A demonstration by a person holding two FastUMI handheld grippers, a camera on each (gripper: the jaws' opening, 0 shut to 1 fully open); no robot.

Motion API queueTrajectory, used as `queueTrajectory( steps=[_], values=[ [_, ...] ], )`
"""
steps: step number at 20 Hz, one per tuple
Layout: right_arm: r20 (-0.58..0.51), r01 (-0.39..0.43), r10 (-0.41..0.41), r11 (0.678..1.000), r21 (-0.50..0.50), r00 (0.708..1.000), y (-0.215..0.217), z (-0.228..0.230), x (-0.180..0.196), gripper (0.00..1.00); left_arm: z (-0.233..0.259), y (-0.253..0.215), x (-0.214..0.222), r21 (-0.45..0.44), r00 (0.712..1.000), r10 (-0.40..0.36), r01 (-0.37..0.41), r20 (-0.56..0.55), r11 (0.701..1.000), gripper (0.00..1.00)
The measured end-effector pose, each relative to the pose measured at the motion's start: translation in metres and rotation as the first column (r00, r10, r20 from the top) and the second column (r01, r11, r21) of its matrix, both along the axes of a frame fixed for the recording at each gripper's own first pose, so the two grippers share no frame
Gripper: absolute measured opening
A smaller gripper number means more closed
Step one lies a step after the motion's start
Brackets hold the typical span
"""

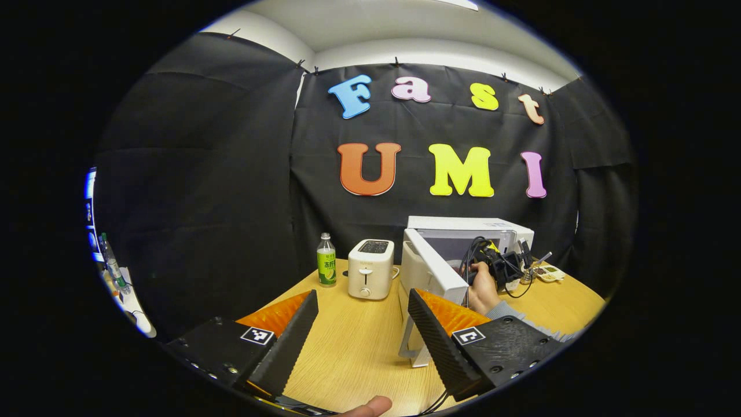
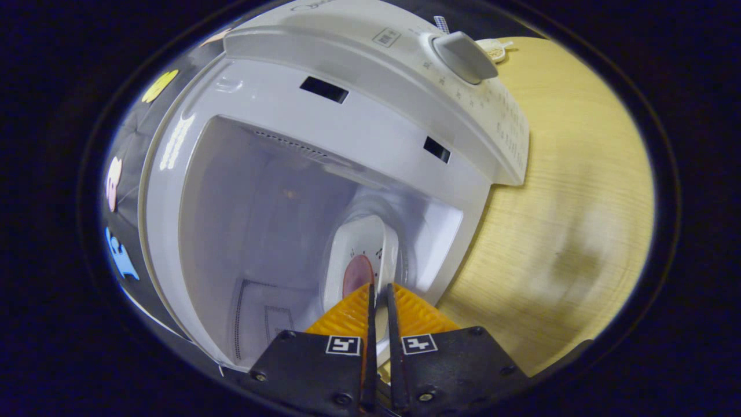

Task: Open the microwave oven with the left hand, put the food in, and close the microwave oven.

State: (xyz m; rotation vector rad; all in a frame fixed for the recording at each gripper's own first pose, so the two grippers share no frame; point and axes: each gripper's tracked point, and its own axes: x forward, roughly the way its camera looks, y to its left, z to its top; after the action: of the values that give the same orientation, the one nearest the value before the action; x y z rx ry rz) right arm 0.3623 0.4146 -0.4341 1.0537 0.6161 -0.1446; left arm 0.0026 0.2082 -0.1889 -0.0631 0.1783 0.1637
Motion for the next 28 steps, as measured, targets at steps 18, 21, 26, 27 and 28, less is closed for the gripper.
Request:
queueTrajectory(
  steps=[18, 21, 26, 27, 28],
  values=[
    [0.253, -0.096, 0.300, 0.797, -0.596, 0.920, -0.048, 0.104, -0.035, 0.84, 0.016, -0.001, -0.043, -0.036, 0.998, 0.023, -0.021, 0.050, 0.999, 0.93],
    [0.258, -0.048, 0.349, 0.671, -0.740, 0.901, -0.065, 0.121, -0.038, 0.89, 0.016, 0.002, -0.044, -0.033, 0.998, 0.036, -0.035, 0.051, 0.999, 0.93],
    [0.253, -0.060, 0.472, 0.553, -0.831, 0.844, -0.073, 0.151, -0.060, 1.00, 0.003, 0.011, -0.039, -0.009, 0.998, 0.047, -0.047, 0.036, 0.999, 0.93],
    [0.257, -0.065, 0.491, 0.548, -0.834, 0.833, -0.075, 0.160, -0.069, 1.00, -0.002, 0.015, -0.036, -0.010, 0.999, 0.047, -0.046, 0.028, 0.999, 0.93],
    [0.261, -0.070, 0.507, 0.544, -0.836, 0.821, -0.079, 0.169, -0.078, 0.92, -0.009, 0.016, -0.034, -0.013, 0.999, 0.041, -0.040, 0.016, 0.999, 0.93]
  ],
)
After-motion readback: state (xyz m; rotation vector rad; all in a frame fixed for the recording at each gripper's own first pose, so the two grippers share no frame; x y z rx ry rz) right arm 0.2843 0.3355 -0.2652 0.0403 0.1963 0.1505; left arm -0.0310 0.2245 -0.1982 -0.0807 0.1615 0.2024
